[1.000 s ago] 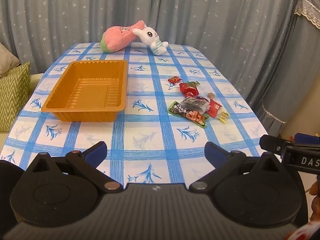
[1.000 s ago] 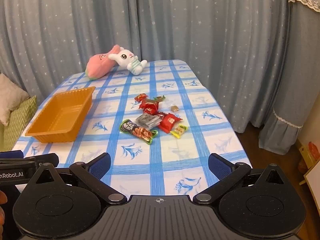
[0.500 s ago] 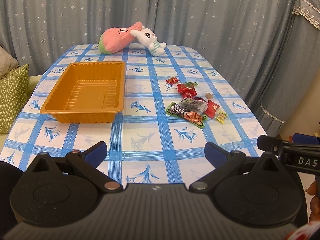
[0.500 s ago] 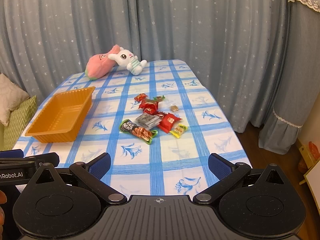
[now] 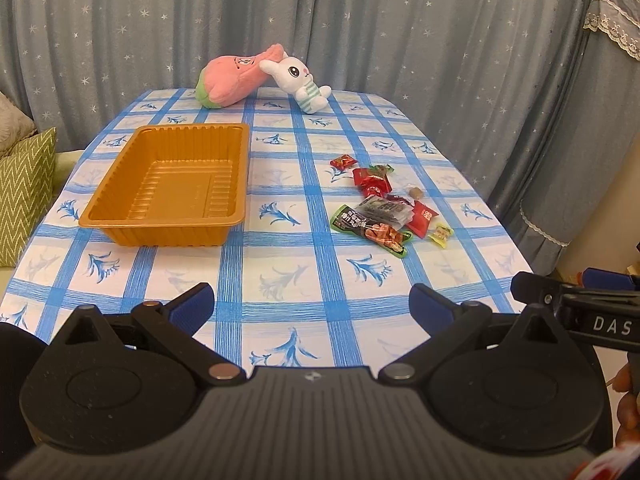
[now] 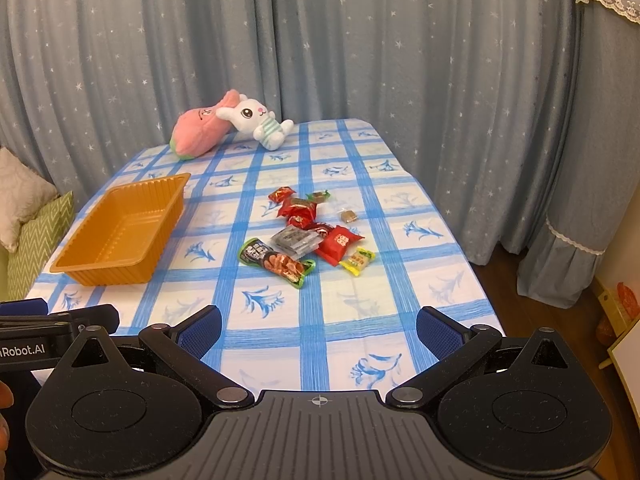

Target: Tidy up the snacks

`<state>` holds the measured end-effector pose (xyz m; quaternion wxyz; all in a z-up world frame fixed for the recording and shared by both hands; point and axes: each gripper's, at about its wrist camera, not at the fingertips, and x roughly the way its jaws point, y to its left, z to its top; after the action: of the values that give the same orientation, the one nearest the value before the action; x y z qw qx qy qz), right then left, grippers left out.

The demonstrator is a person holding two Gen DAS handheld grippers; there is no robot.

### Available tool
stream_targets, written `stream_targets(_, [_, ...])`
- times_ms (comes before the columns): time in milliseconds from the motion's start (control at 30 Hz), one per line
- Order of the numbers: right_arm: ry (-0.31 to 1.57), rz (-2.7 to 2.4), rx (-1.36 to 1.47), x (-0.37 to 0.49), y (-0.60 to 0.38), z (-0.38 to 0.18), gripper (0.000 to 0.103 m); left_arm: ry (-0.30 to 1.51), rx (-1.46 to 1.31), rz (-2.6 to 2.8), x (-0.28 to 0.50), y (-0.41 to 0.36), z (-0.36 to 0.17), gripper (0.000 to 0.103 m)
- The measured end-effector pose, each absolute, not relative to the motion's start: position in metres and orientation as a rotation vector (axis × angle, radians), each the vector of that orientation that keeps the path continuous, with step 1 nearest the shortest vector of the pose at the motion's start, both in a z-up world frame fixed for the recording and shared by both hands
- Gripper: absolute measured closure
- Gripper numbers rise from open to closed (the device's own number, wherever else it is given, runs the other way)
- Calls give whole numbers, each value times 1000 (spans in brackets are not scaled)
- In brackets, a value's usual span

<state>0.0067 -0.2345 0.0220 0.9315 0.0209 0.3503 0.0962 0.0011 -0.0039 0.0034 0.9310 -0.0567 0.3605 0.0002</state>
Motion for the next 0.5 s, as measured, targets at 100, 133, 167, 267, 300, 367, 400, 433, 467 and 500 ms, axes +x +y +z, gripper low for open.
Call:
stream_targets(100, [717,196,43,7,-234,22,0,738,-113,0,1,-4,3,0])
stream_targets(133, [717,197,43,7,-234,22,0,738,-115,-1,1,-4,4,0])
stream_targets(167, [718,197,43,7,-234,22,0,739,-115,0,1,-4,4,0])
stream_targets(267, [717,196,43,7,-234,22,0,737,-115,0,1,-4,3,0])
stream_targets(300, [717,196,43,7,-234,22,0,738,-116,0,1,-4,4,0])
stream_targets(367, [717,196,43,6,-234,23,0,737,-115,0,1,-4,4,0])
stream_targets(400, [717,197,43,6,-234,23,0,737,-116,0,1,-4,3,0])
stream_targets(433, [718,197,43,6,-234,23,0,737,-117,-1,1,-4,4,0])
stream_targets(467, [718,197,43,6,-234,23,0,737,-117,-1,1,-4,4,0])
stream_targets(500, [717,197,43,6,-234,23,0,737,-115,0,1,-4,3,0])
